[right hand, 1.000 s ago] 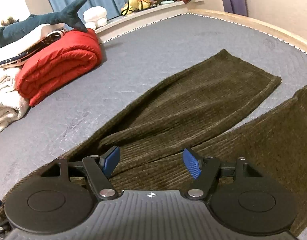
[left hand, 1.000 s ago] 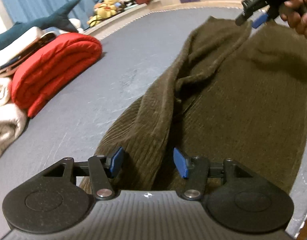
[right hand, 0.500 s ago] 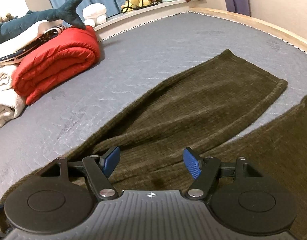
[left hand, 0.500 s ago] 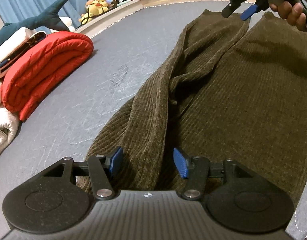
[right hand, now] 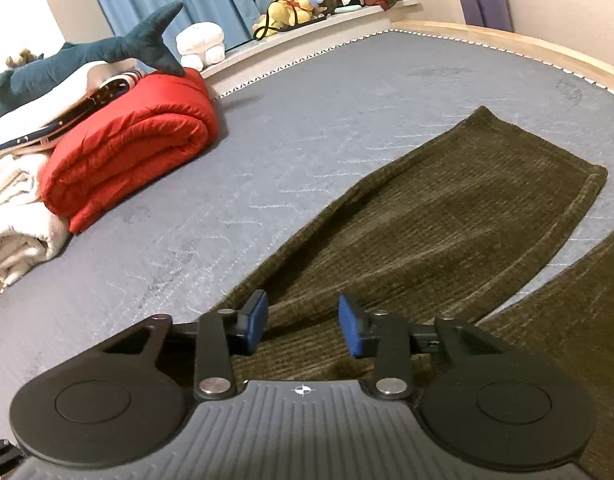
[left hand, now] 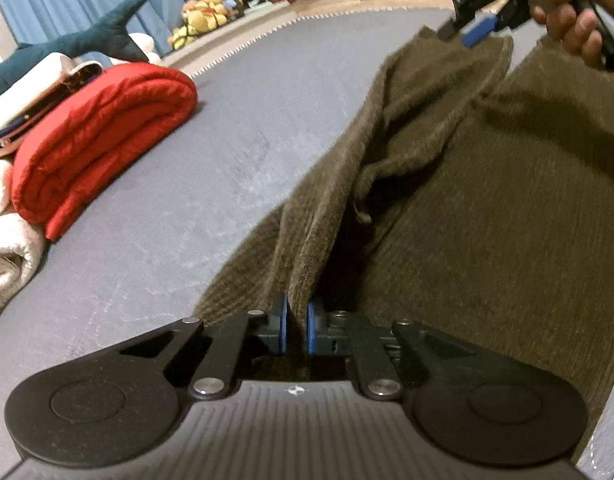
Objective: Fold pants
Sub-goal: 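Hold the leg with the left tool while the right tool lifts the hems together, then grasp the stacked hems with the right tool and pull them straight along the mattress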
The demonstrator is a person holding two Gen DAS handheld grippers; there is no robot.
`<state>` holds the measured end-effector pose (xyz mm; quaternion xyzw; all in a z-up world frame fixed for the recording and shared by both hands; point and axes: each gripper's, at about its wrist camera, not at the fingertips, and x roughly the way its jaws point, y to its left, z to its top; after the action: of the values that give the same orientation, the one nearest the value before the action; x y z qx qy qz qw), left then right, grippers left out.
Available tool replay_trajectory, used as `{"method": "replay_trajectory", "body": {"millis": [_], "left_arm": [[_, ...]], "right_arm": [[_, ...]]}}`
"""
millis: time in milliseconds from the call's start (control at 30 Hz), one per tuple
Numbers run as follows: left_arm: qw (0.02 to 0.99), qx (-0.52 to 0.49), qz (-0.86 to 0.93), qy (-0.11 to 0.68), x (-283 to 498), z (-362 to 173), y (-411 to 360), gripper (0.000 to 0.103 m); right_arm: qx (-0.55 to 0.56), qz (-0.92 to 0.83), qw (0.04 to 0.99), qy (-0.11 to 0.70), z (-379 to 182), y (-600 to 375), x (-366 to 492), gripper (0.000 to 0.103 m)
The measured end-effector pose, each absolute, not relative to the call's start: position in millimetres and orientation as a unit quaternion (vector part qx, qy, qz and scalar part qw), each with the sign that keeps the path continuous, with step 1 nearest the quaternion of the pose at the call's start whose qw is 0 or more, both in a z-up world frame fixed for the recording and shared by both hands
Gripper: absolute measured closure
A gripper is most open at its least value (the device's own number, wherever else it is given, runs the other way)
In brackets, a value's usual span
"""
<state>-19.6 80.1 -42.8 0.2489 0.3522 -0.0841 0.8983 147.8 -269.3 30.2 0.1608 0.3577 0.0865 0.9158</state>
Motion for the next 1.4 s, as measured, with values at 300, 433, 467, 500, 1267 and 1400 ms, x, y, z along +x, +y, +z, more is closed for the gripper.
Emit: {"method": "replay_trajectory", "body": {"millis": [300,433,467,500,1267,1400], "left_arm": [[0.919,0.245,-0.125,0.283,-72,7,90,0.094],[0.906,0.258,-0.190,0.277,-115,16,102,0.094],[0.899,0.262,-0.209,0.282,-125,14,105,0.094],[0.888,0.266,-0.232,0.294,-133,8,106,0.094],[0.899,0.177,-0.227,0.329,-70,-17,69,0.058],[0.898,0.160,-0.241,0.333,-56,-18,60,0.064]], "right_arm": [[0.179,0.099,0.908,0.365,27,-270,147,0.060],[0.189,0.111,0.904,0.366,32,-278,142,0.055],[0.190,0.108,0.905,0.364,34,-282,141,0.053],[0.191,0.105,0.906,0.362,35,-287,139,0.052],[0.250,0.024,0.892,0.375,17,-350,169,0.044],[0.259,-0.002,0.900,0.351,21,-360,166,0.044]]}}
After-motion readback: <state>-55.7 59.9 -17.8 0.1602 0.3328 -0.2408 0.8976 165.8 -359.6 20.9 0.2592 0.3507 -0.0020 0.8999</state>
